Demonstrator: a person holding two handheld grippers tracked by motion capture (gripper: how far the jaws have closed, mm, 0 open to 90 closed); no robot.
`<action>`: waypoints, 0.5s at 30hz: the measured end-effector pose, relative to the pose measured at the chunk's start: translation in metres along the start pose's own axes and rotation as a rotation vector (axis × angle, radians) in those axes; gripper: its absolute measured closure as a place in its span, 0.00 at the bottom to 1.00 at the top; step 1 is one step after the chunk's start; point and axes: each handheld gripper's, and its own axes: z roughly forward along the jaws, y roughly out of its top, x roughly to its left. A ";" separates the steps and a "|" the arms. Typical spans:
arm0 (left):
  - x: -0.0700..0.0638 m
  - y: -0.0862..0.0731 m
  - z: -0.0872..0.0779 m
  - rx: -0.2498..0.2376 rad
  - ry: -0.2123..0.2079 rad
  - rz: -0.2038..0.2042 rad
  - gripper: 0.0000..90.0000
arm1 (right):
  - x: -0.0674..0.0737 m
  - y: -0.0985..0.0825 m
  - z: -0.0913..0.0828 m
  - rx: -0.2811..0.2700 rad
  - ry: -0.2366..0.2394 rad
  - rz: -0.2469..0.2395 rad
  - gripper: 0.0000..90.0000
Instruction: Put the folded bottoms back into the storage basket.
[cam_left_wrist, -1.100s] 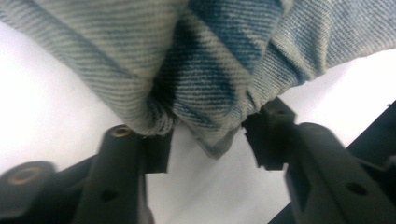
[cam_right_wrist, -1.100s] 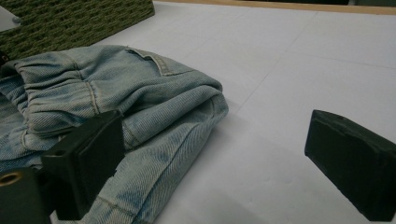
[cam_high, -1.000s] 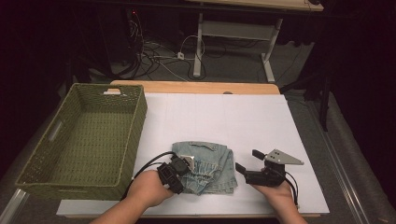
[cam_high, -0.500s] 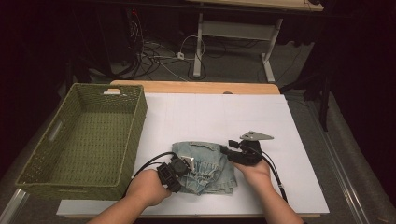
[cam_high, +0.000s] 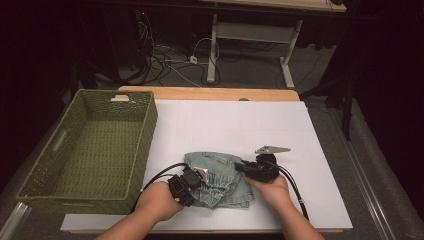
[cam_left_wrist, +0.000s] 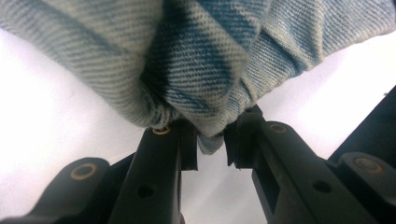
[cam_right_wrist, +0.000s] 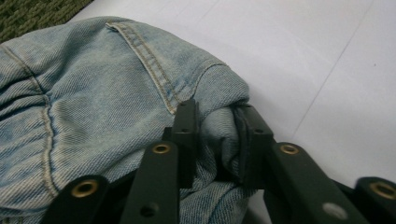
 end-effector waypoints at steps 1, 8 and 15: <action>0.000 0.000 0.000 -0.001 -0.004 -0.004 0.84 | 0.004 0.000 -0.002 -0.008 -0.015 -0.020 0.85; 0.001 -0.005 -0.010 -0.026 -0.030 -0.041 0.85 | 0.014 0.004 -0.011 -0.045 -0.028 -0.057 0.86; -0.001 -0.021 -0.030 -0.037 -0.028 -0.061 0.86 | 0.031 0.009 -0.015 -0.055 -0.001 -0.090 0.86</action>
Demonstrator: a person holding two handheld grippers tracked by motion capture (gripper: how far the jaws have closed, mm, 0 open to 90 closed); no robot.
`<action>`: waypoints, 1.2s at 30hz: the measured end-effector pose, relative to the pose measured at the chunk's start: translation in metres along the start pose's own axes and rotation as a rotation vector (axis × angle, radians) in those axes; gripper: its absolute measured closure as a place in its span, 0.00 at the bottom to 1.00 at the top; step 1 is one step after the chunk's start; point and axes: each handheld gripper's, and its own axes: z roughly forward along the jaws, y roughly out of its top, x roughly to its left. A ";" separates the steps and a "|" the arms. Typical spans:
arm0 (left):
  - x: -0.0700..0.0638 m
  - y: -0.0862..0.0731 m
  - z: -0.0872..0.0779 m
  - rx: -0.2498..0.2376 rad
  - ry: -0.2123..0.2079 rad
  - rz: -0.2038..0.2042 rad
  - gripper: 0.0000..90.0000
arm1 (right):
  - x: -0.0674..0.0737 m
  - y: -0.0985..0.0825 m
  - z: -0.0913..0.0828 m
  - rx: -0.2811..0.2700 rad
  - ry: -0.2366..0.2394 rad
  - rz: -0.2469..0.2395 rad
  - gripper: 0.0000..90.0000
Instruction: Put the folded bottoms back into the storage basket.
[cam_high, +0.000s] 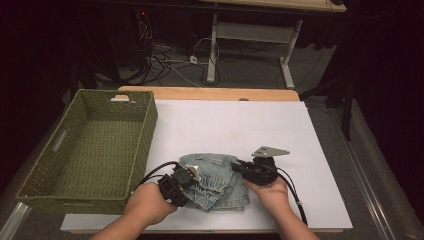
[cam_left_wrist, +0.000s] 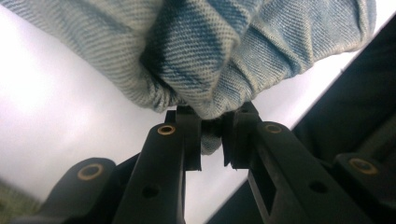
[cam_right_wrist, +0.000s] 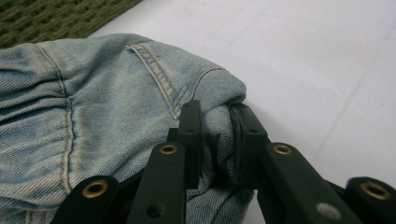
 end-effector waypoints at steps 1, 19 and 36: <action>0.000 -0.003 -0.003 0.004 0.001 -0.001 0.86 | 0.000 0.000 0.000 0.000 0.000 0.000 0.86; 0.018 -0.051 -0.037 0.016 0.015 -0.061 0.87 | 0.053 0.030 0.015 -0.013 0.062 -0.071 0.86; 0.034 -0.060 -0.047 0.048 -0.009 -0.081 0.87 | 0.066 0.035 0.026 -0.007 0.075 -0.087 0.86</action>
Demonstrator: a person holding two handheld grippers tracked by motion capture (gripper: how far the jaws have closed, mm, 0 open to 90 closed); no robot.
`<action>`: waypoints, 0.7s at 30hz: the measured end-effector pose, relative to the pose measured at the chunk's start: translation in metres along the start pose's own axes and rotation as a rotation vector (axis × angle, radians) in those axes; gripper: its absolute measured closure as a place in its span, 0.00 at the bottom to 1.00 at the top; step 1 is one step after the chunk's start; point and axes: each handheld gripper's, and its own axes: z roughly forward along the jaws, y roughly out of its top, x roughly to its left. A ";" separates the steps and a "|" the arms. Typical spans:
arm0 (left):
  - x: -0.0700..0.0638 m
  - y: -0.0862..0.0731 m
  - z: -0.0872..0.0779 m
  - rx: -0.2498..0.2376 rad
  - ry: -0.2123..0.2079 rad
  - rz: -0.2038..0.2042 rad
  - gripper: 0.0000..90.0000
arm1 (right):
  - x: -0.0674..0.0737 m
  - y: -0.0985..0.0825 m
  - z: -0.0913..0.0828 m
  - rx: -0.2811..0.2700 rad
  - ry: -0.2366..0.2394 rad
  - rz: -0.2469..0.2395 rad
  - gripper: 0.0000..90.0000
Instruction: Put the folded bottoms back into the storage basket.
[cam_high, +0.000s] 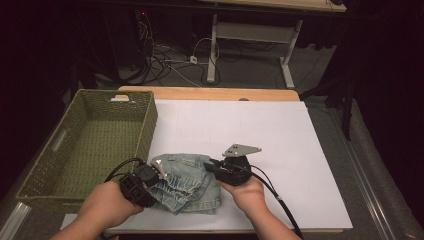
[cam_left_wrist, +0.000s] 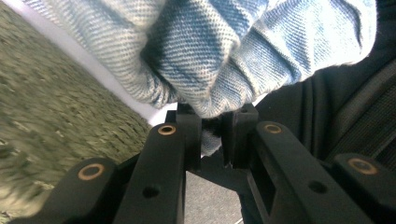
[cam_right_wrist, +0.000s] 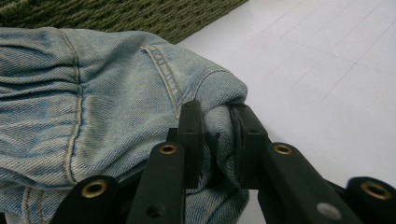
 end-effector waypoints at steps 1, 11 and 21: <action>0.000 0.001 -0.001 0.000 0.001 0.000 0.87 | 0.000 0.001 -0.001 -0.005 -0.001 -0.001 0.86; 0.002 0.007 -0.023 0.026 -0.001 0.016 0.87 | 0.001 0.012 -0.008 -0.021 0.000 -0.003 0.86; 0.008 0.017 -0.056 0.039 0.006 0.029 0.87 | 0.001 0.037 -0.023 -0.062 0.002 -0.010 0.85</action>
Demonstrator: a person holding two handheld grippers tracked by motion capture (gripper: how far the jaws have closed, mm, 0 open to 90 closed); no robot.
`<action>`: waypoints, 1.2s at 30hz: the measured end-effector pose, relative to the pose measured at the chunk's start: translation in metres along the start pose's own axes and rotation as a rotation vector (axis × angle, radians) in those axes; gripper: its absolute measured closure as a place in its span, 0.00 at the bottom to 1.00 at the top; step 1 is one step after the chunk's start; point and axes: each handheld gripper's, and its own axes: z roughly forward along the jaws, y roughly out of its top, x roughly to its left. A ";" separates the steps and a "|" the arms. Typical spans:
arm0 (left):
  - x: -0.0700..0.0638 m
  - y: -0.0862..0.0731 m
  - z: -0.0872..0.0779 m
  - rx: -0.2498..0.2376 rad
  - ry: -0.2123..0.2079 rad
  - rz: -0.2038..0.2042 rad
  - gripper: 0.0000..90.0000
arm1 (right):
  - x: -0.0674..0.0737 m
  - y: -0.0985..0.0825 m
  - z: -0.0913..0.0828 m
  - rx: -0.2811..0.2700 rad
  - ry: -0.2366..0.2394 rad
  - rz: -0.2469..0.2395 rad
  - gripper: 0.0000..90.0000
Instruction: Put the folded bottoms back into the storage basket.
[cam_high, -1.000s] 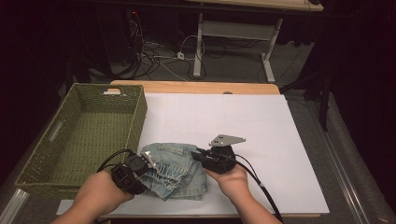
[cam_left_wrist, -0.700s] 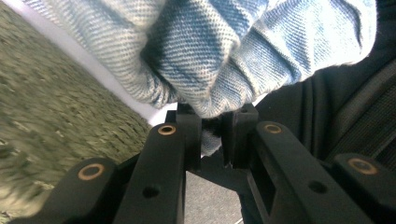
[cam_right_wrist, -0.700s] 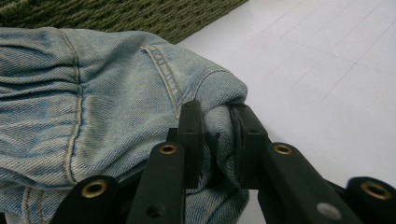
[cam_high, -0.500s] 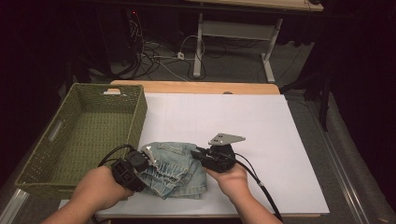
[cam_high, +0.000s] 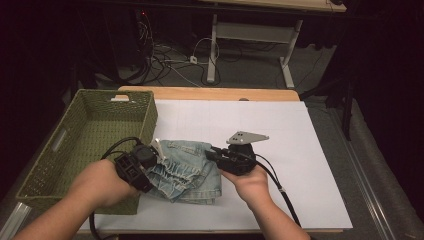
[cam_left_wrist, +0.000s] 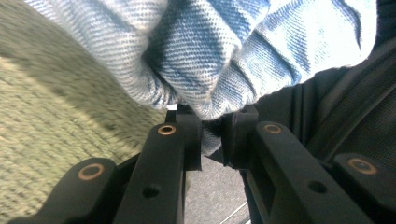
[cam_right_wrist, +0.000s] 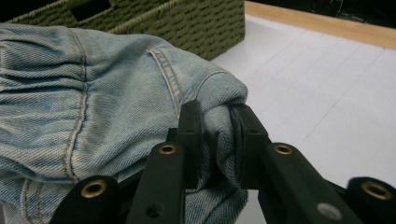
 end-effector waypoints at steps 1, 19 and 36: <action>0.001 0.001 -0.003 0.001 0.001 0.002 0.87 | 0.000 0.003 -0.001 -0.003 -0.001 0.000 0.85; 0.020 -0.003 -0.046 0.010 0.032 0.007 0.87 | 0.008 0.042 -0.003 -0.040 0.003 -0.023 0.85; 0.068 -0.069 -0.052 -0.008 0.050 -0.081 0.87 | 0.052 0.075 0.056 -0.031 0.068 -0.063 0.85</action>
